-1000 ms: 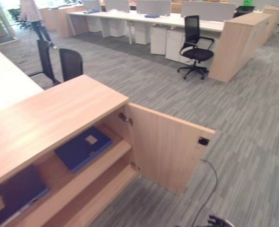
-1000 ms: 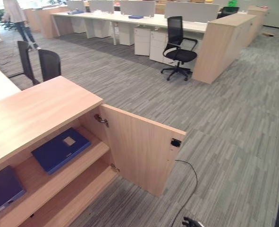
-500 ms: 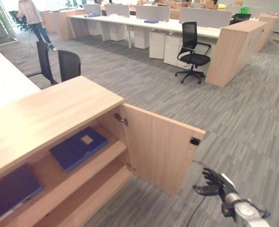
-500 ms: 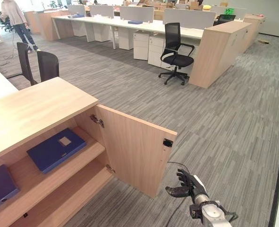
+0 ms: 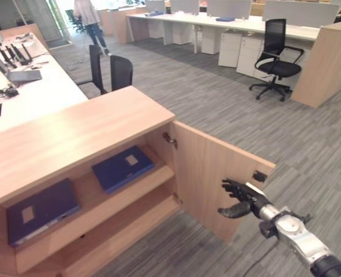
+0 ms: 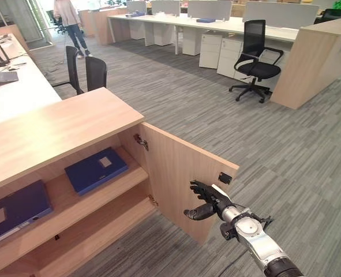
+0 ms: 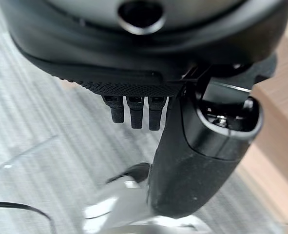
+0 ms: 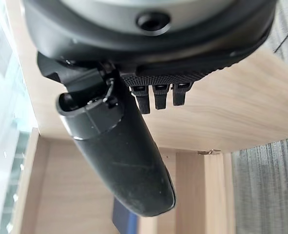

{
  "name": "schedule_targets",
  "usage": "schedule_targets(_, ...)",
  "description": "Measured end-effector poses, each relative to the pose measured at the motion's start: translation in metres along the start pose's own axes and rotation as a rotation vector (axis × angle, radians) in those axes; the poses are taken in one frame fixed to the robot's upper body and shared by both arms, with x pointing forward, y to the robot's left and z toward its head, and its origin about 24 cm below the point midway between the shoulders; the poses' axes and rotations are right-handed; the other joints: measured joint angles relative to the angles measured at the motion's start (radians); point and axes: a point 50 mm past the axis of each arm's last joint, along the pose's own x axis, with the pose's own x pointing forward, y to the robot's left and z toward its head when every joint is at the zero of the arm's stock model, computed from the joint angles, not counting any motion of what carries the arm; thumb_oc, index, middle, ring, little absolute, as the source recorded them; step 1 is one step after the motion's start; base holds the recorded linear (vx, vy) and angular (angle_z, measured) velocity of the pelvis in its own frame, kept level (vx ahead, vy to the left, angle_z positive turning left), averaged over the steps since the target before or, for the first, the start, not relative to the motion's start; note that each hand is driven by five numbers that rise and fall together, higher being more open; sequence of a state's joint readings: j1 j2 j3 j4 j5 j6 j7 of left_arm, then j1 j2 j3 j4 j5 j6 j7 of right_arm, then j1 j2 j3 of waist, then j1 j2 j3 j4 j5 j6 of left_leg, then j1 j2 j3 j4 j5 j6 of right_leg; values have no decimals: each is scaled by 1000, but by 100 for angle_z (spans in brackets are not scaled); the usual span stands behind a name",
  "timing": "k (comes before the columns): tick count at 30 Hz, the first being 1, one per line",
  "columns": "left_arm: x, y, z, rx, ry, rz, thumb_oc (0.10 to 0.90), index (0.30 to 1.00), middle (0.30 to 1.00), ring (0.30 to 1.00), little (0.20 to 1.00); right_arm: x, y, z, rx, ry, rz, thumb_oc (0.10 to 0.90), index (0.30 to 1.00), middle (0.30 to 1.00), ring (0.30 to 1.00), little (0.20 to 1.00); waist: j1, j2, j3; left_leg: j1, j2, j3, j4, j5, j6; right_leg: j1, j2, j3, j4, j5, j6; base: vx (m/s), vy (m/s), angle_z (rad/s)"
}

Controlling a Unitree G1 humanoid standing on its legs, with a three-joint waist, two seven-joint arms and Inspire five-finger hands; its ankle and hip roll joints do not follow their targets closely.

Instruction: Put the empty folder in the office cabinet

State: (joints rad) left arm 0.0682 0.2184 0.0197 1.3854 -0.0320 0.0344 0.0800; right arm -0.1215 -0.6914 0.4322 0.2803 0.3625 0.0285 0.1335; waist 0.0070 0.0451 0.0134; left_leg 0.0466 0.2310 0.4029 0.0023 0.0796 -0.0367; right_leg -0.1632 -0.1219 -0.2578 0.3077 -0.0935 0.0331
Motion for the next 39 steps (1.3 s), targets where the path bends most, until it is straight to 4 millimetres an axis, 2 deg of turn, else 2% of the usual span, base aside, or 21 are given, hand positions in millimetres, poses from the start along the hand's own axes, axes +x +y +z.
schedule_targets(6,-1,-2,-19,21,59,-9,800,900,900,900,900,1,-2,0,-37,9,-5,800,900,900,900,900,2,-4,7,-8,12,-29,-1,34,9,19,10,-22,-28,-3,-5,11,0,14)
schedule_targets(10,-1,-2,-22,21,69,-12,800,900,900,900,900,-4,-7,-15,-44,66,-27,800,900,900,900,900,1,-6,14,-12,14,-37,1,34,8,20,12,-23,-27,-6,-10,5,1,2)
schedule_targets(11,-1,-2,-22,22,69,-12,800,900,900,900,900,-11,-7,-25,-47,100,-34,800,900,900,900,900,-2,-5,17,-13,13,-36,-1,27,9,16,12,-23,-23,-7,-11,0,0,0)
schedule_targets(12,-1,-2,-21,22,67,-12,800,900,900,900,900,-20,-5,-40,-51,157,-25,800,900,900,900,900,-4,-5,20,-15,14,-34,1,-15,18,7,11,-23,-1,-8,-13,14,8,-9)
schedule_targets(13,-1,-2,-19,23,64,-12,800,900,900,900,900,-27,-3,-52,-38,199,-24,800,900,900,900,900,-11,-10,23,-15,12,-29,5,-20,11,-5,8,-15,13,-11,-10,12,11,-8)
schedule_targets(14,-1,-2,-15,29,49,-12,800,900,900,900,900,-45,-2,-75,-31,280,-30,800,900,900,900,900,-8,-15,27,-16,9,-30,11,-28,-2,-11,-1,-15,37,-27,-6,9,7,-12)
schedule_targets(15,-1,-1,-18,29,56,-11,800,900,900,900,900,-52,-1,-86,-34,334,-27,800,900,900,900,900,-14,-24,32,-16,8,-24,11,-31,-6,-21,-1,-5,50,-31,-7,9,7,-7)
schedule_targets(17,-1,-2,-19,30,58,-17,800,900,900,900,900,-74,-3,-115,14,447,-77,800,900,900,900,900,-33,-21,33,-14,7,-22,11,-29,-5,-26,-4,-3,61,-40,-8,5,1,-5)
schedule_targets(18,-1,-2,-21,31,61,-20,800,900,900,900,900,-79,-5,-124,14,498,-86,800,900,900,900,900,-34,-20,33,-15,7,-20,10,-28,-6,-26,-2,-2,64,-42,-8,0,0,0)
schedule_targets(19,-1,-2,-21,31,61,-20,800,900,900,900,900,-79,-5,-124,14,498,-86,800,900,900,900,900,-34,-20,33,-15,7,-20,10,-28,-6,-26,-2,-2,64,-42,-8,-3,-4,-10)
schedule_targets(20,-1,-3,-20,40,61,-27,800,900,900,900,900,-94,-9,-141,24,597,-130,800,900,900,900,900,-61,-15,31,-10,11,-19,10,-22,-10,-31,3,0,66,-46,-11,3,-7,-10)
schedule_targets(21,-1,-3,-21,46,63,-27,800,900,900,900,900,-98,-12,-143,31,613,-146,800,900,900,900,900,-63,-14,30,-10,13,-19,10,-11,-17,-36,5,4,67,-46,-12,3,-2,-17)
schedule_targets(23,-1,-3,-20,48,65,-27,800,900,900,900,900,-103,-20,-145,43,618,-197,800,900,900,900,900,-79,-11,30,-9,16,-22,10,-2,-13,-36,10,5,64,-47,-13,3,-5,-8)
schedule_targets(28,-1,-4,-20,63,67,-31,800,900,900,900,900,-104,-40,-138,48,589,-304,800,900,900,900,900,-83,-5,26,-8,16,-23,10,-6,5,-38,10,5,62,-52,-21,0,0,0)
schedule_targets(29,-2,-5,-22,59,72,-32,800,900,900,900,900,-100,-48,-128,76,525,-407,800,900,900,900,900,-83,-1,25,-8,15,-22,10,-29,20,-40,10,9,66,-52,-21,2,12,-4)
schedule_targets(32,-2,-5,-23,57,72,-31,800,900,900,900,900,-91,-57,-115,75,456,-487,800,900,900,900,900,-84,1,23,-8,13,-20,9,-38,8,-41,10,15,72,-51,-21,-1,2,-7)
schedule_targets(34,-2,-4,-22,40,68,-28,800,900,900,900,900,-78,-60,-95,60,358,-534,800,900,900,900,900,-83,7,18,-10,12,-19,7,-45,-2,-56,11,23,82,-51,-20,-5,-13,-12)
schedule_targets(35,-2,-4,-24,28,69,-25,800,900,900,900,900,-71,-60,-83,47,296,-535,800,900,900,900,900,-82,11,15,-8,11,-20,8,-32,10,-56,14,27,84,-48,-17,-7,-13,-6)
schedule_targets(37,-2,-4,-21,28,61,-21,800,900,900,900,900,-64,-63,-73,41,253,-542,800,900,900,900,900,-80,16,9,-7,13,-23,7,-11,1,-54,18,26,81,-48,-18,0,0,0)
schedule_targets(39,-1,-4,-17,27,48,-15,800,900,900,900,900,-59,-65,-66,37,231,-550,800,900,900,900,900,-57,17,8,-7,14,-29,8,7,4,-47,19,24,74,-48,-18,-7,-6,3)
